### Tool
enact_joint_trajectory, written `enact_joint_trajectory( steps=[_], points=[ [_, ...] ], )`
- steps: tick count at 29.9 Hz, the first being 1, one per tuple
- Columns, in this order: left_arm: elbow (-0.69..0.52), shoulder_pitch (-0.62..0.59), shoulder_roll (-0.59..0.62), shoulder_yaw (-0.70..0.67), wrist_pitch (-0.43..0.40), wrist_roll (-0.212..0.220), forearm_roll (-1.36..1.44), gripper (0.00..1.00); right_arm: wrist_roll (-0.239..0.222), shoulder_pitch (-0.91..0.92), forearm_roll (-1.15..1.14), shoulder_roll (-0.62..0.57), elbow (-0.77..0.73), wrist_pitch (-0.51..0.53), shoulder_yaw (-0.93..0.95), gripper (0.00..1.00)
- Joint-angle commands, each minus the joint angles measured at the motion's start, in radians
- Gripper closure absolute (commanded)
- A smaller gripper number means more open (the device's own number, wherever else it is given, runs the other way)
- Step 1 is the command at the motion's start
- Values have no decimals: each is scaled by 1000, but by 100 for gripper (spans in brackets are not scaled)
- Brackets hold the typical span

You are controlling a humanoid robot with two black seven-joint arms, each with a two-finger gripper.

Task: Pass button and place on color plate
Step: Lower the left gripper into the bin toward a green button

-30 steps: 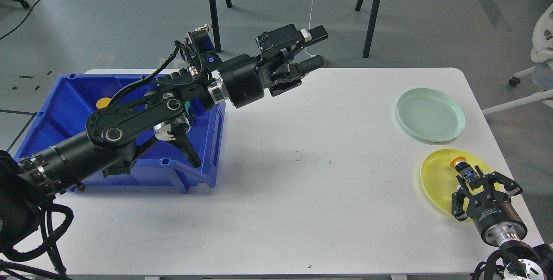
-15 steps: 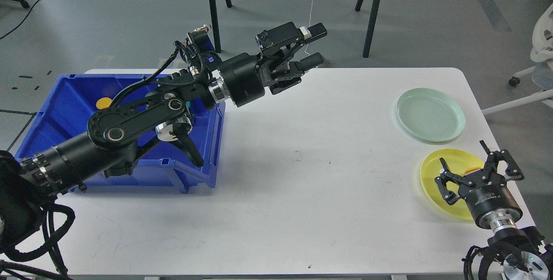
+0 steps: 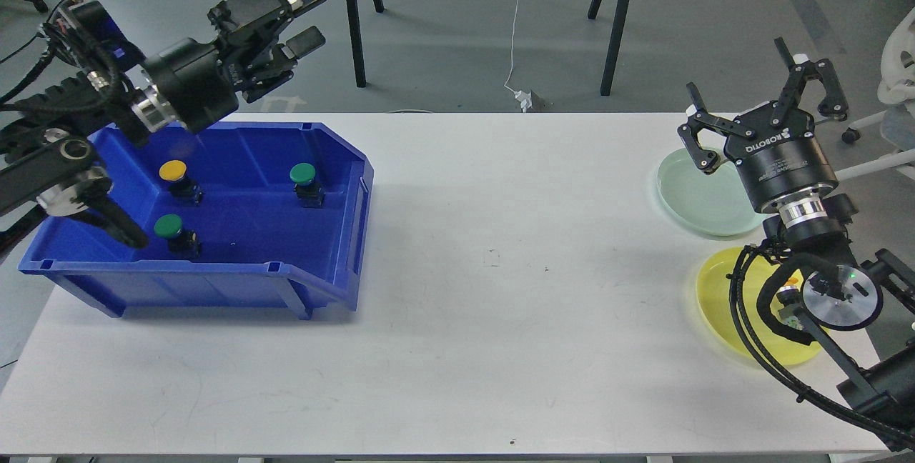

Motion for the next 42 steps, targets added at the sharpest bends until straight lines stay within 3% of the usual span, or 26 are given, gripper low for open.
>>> enact_joint_trajectory(
  steps=[1,6,9,18,21,31,42],
  points=[
    [-108,-4,128,59,4,0,187,16,0,3,-2,27,-16,4,-5,1],
    [-79,-42,232,191,-28,0,379,16,2,-5,-2,27,-16,4,-5,1],
    [42,-64,223,254,-36,0,478,16,2,-14,-2,26,-18,5,-3,1],
    [381,-74,78,328,-65,0,654,17,2,-43,-2,26,-16,35,-3,1],
    [444,-73,28,348,-65,0,673,17,2,-48,-2,21,-18,41,-1,1],
    [601,-61,-64,397,-64,0,674,18,3,-65,-2,15,-15,44,0,1],
    [636,-33,-82,398,-64,0,674,18,2,-68,-2,17,-15,48,-1,1]
  ],
)
